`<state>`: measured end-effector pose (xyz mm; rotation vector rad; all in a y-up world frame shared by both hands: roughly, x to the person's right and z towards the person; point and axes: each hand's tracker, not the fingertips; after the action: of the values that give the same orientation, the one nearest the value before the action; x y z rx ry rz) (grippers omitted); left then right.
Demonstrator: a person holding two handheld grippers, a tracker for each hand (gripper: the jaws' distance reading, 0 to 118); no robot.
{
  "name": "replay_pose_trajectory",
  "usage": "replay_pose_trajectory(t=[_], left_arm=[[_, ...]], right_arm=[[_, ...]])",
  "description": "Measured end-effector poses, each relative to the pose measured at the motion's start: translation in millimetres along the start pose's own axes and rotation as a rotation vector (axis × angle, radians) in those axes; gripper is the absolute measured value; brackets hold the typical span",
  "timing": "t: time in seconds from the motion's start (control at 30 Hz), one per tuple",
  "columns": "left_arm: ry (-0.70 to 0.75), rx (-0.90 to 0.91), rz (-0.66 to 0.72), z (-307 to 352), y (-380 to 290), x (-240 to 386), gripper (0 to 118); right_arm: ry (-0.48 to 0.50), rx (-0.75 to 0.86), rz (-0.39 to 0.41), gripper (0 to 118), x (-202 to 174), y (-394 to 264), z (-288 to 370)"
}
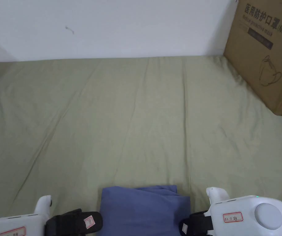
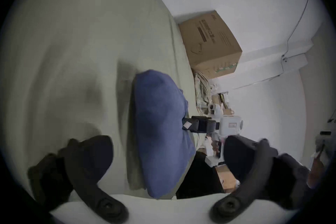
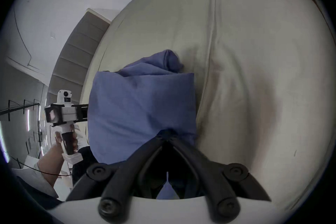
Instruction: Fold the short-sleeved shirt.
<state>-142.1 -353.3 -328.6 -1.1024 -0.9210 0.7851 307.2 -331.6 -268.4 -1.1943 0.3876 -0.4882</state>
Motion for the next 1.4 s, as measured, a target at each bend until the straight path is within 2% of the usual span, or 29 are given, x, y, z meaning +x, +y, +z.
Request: replay_pose_trajectory(t=[0.1, 0.17, 0.27, 0.3, 0.33, 0.37, 0.4, 0.43, 0.47, 0.5, 0.53, 0.57, 0.63, 0.7, 0.73, 0.8, 0.97, 1.07, 1.13, 1.23, 1.33, 1.4], left_arm=[[-0.028, -0.075, 0.059, -26, 1, -17, 118], [-0.142, -0.04, 0.061, -49, 10, -8, 118], [-0.249, -0.092, 0.142, -77, 16, -22, 118], [-0.259, -0.13, 0.132, -85, 17, -22, 118], [-0.204, -0.147, 0.082, -90, 19, -19, 117], [-0.174, -0.156, 0.034, -92, 21, -14, 106], [-0.157, -0.159, -0.003, -96, 15, 6, 77], [-0.082, -0.148, -0.023, -95, 14, 10, 26], [0.072, -0.141, -0.03, -96, 13, 11, 27], [0.136, -0.149, -0.03, -97, 11, 12, 27], [0.044, -0.142, 0.026, -94, 8, 8, 27], [-0.002, -0.112, 0.034, -92, 7, 14, 27], [0.077, -0.127, -0.072, -92, 4, 27, 27], [0.062, -0.112, -0.049, -86, 11, 20, 27], [0.051, -0.108, -0.048, -83, 13, 24, 27], [0.037, -0.097, -0.077, -74, 16, 26, 27], [0.091, -0.009, -0.155, -19, 23, 46, 27], [0.158, 0.076, -0.16, 39, 27, 38, 27], [0.185, 0.115, -0.111, 86, 33, 25, 27], [0.324, 0.088, -0.146, 150, 45, 16, 27], [0.432, 0.054, -0.171, 211, 61, -1, 27], [0.468, 0.049, -0.138, 244, 72, -14, 27]], right_arm=[[0.001, -0.009, 0.001, 0, 0, 1, -1], [-0.001, -0.008, -0.001, 0, -2, 0, -1], [0.001, -0.006, -0.008, 0, -1, 0, -1], [0.003, -0.005, -0.012, 0, 0, 0, -1], [0.005, -0.005, -0.015, 0, 0, 0, -1], [0.008, -0.004, -0.016, 0, 1, 0, -1], [0.01, -0.002, -0.018, 0, 2, -1, -2], [0.015, 0.003, -0.025, 0, 5, -2, -2], [0.021, 0.01, -0.038, 0, 6, -3, -2], [0.032, 0.017, -0.054, 0, 8, -4, -2], [0.06, 0.022, -0.084, 0, 8, -5, -3], [0.042, 0.026, -0.086, 0, 10, -6, -2], [0.039, 0.033, -0.098, 0, 9, -8, -1], [-0.038, 0.036, -0.14, 0, -2, -8, 4], [-0.108, 0.052, -0.153, 0, -13, -8, 10], [-0.202, 0.101, -0.123, 0, -41, -8, 18], [-0.268, 0.261, -0.002, 0, -121, -3, 18], [-0.27, 0.263, 0.017, 0, -168, 2, -2], [-0.258, 0.248, 0.066, 0, -202, 5, -20], [-0.266, 0.221, 0.091, 0, -240, 8, -54], [-0.326, 0.242, 0.119, 0, -277, 8, -86], [-0.383, 0.252, 0.141, 0, -297, 9, -108]])
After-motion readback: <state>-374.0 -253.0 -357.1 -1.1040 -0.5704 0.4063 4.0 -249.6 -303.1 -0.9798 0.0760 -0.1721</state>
